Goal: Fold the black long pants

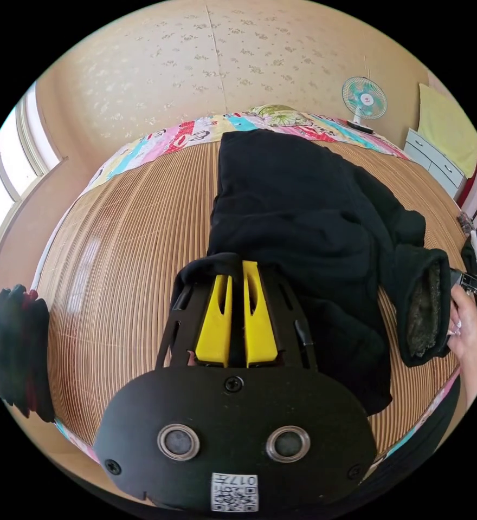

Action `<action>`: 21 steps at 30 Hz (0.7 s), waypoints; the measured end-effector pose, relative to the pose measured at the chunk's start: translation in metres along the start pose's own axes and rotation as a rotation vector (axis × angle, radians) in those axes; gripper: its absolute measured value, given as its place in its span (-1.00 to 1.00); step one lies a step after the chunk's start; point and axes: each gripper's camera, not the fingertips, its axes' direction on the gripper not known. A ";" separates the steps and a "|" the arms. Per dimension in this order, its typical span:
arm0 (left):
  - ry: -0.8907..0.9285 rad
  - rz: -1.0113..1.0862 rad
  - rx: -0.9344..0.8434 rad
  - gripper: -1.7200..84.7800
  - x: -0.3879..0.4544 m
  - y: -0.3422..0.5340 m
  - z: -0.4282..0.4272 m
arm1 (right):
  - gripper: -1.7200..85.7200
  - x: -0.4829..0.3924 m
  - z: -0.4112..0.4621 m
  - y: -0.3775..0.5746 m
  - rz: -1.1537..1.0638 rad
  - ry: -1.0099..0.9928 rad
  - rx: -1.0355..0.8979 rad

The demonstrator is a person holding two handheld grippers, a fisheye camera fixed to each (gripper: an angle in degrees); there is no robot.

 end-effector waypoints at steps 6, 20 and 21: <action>0.110 0.023 0.049 -0.88 -0.009 0.045 -0.069 | -0.94 0.007 0.002 0.001 0.002 -0.018 0.003; 0.612 0.058 -0.364 -0.78 -0.080 0.399 -0.238 | -0.94 0.024 -0.033 0.042 -0.031 0.021 0.008; 0.592 0.032 -0.346 -0.78 -0.088 0.400 -0.244 | -0.94 0.018 -0.036 0.046 -0.060 0.065 -0.001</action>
